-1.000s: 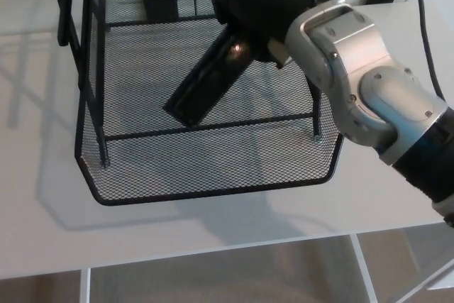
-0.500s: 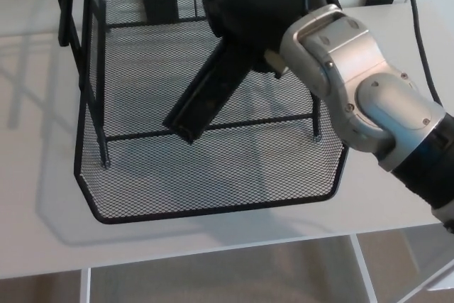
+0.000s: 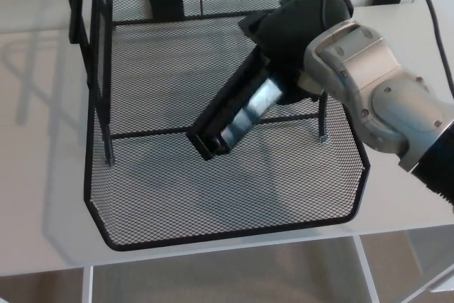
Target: The robot walks towards a desk on which a file tray is kept in the middle and a stapler is kept to its right. The robot lifts the stapler using its right hand and places it on the file tray.
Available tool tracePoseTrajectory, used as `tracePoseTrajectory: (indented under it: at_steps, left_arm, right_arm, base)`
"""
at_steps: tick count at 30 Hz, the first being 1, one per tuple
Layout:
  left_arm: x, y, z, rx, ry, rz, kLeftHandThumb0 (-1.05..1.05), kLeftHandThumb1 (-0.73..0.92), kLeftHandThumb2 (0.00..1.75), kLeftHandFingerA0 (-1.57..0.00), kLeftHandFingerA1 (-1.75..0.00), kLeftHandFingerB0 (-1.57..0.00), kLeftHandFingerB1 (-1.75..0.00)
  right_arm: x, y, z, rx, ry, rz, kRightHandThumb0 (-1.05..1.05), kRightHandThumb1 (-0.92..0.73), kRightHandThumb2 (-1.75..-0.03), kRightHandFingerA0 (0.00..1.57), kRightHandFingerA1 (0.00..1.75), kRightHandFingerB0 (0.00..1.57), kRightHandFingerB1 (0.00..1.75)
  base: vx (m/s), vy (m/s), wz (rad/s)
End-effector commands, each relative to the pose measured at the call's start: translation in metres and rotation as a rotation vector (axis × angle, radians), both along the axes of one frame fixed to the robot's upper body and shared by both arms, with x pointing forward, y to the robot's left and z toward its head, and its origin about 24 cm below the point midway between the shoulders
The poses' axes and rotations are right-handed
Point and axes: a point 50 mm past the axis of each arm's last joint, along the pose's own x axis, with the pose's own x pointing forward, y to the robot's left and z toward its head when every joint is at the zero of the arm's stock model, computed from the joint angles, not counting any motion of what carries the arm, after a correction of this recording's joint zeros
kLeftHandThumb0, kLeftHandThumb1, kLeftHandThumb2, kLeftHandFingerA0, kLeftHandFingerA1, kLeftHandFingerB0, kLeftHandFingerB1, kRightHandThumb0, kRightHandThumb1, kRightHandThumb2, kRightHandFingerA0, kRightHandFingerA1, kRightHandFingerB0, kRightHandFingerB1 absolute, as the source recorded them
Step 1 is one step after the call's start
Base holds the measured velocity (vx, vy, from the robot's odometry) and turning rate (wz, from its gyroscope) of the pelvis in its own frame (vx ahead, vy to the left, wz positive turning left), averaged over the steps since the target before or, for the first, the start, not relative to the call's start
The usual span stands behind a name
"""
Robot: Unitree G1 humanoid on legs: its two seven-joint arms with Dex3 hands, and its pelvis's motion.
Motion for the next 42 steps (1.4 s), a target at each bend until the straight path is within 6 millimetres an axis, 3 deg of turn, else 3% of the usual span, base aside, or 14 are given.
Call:
tracePoseTrajectory:
  at_steps: [1,4,5,16,19,20,24,28,30,32,33,34,35,42]
  left_arm:
    - [0.0,0.001,0.002,0.043,-0.019,-0.043,-1.05,0.82,0.86,-0.5,-1.69,-0.29,-1.51]
    - [-0.001,0.0,0.002,0.039,-0.02,-0.051,-1.05,0.82,0.86,-0.5,-1.74,-0.29,-1.59]
    - [-0.001,0.001,0.002,0.039,-0.014,-0.052,-1.05,0.79,0.9,-0.47,-1.72,-0.25,-1.54]
    - [-0.006,0.001,0.001,0.038,-0.007,-0.038,-1.05,0.8,0.87,-0.5,-1.71,-0.31,-1.56]
    - [-0.007,0.001,0.0,0.03,-0.01,-0.024,-1.05,0.82,0.86,-0.51,-1.69,-0.3,-1.51]
    - [-0.007,0.001,0.0,0.036,-0.007,-0.039,-1.05,0.82,0.88,-0.48,-1.7,-0.31,-1.56]
    - [-0.01,0.002,0.0,0.041,-0.004,-0.039,-1.05,0.77,0.92,-0.41,-1.69,-0.11,-1.67]
    - [-0.012,0.003,0.001,0.044,0.001,-0.048,-1.05,0.79,0.91,-0.48,-1.7,-0.28,-1.54]
    - [-0.012,0.003,0.001,0.046,0.004,-0.041,-1.05,0.81,0.86,-0.43,-1.68,-0.12,-1.51]
    - [-0.013,0.003,0.0,0.034,0.001,-0.011,-1.05,0.8,0.87,-0.5,-1.65,-0.28,-1.47]
    - [-0.015,0.003,0.0,0.031,0.001,-0.012,-1.05,0.77,0.91,-0.42,-1.68,-0.07,-1.63]
    - [-0.015,0.003,0.0,0.039,0.004,-0.021,-1.05,0.31,1.25,-0.96,-1.49,-0.08,-1.0]
    - [-0.015,0.003,-0.001,0.043,0.007,-0.025,-1.05,0.8,0.88,-0.49,-1.72,-0.3,-1.57]
    - [-0.019,0.003,-0.002,0.031,0.016,-0.011,-1.05,0.8,0.88,-0.48,-1.68,-0.24,-1.49]
  right_arm:
    - [0.004,-0.002,0.014,-0.069,-0.058,-0.019,-0.96,-0.59,-0.58,0.0,0.0,0.0,0.0]
    - [0.004,0.0,0.025,-0.026,-0.06,-0.003,-0.93,-0.58,-0.58,0.0,0.0,0.0,0.0]
    - [0.004,0.0,0.028,-0.025,-0.061,-0.008,-0.97,-0.47,-0.79,0.0,0.0,0.0,0.0]
    - [0.001,0.011,0.064,0.046,-0.068,0.033,-0.99,-0.61,-0.59,0.0,0.0,0.0,0.0]
    - [0.001,0.015,0.072,0.044,-0.08,0.038,-1.0,-0.58,-0.73,0.0,0.0,0.0,0.0]
    - [-0.001,0.017,0.081,0.086,-0.035,0.023,-1.05,-0.59,-0.99,0.0,0.28,0.0,0.03]
    - [-0.007,0.015,0.107,0.236,0.073,0.048,-1.02,-0.57,-0.97,0.0,0.27,0.0,0.0]
    - [-0.015,0.007,0.122,0.298,0.051,0.079,-1.05,-0.58,-0.99,0.0,0.24,0.0,0.0]
    - [-0.028,-0.008,0.147,0.322,0.071,0.078,-1.05,-0.62,-0.94,0.0,0.19,0.0,0.01]
    - [-0.036,-0.016,0.157,0.351,0.083,0.083,-1.05,-0.63,-0.92,0.0,0.16,0.0,0.0]
    - [-0.039,-0.021,0.161,0.386,0.082,0.086,-1.01,-0.6,-0.88,0.0,0.13,0.0,0.0]
    - [-0.047,-0.036,0.167,0.406,0.066,0.077,-1.0,-0.64,-0.91,0.0,0.13,0.0,0.03]
    - [-0.054,-0.049,0.17,0.417,0.049,0.071,-0.98,-0.64,-0.92,0.0,0.13,0.0,0.04]
    - [-0.098,-0.131,0.182,0.521,-0.095,0.015,-0.83,-0.62,-0.9,0.0,0.01,0.0,0.13]
  base:
    - [0.0,0.0,0.0]
    - [0.0,0.0,0.0]
    - [0.0,0.0,0.0]
    - [0.0,0.0,0.0]
    - [0.0,0.0,0.0]
    - [0.0,0.0,0.0]
    - [0.0,0.0,0.0]
    - [0.0,0.0,0.0]
    - [0.0,0.0,0.0]
    - [0.0,0.0,0.0]
    - [0.0,0.0,0.0]
    - [0.0,0.0,0.0]
    - [0.0,0.0,0.0]
    - [0.0,0.0,0.0]
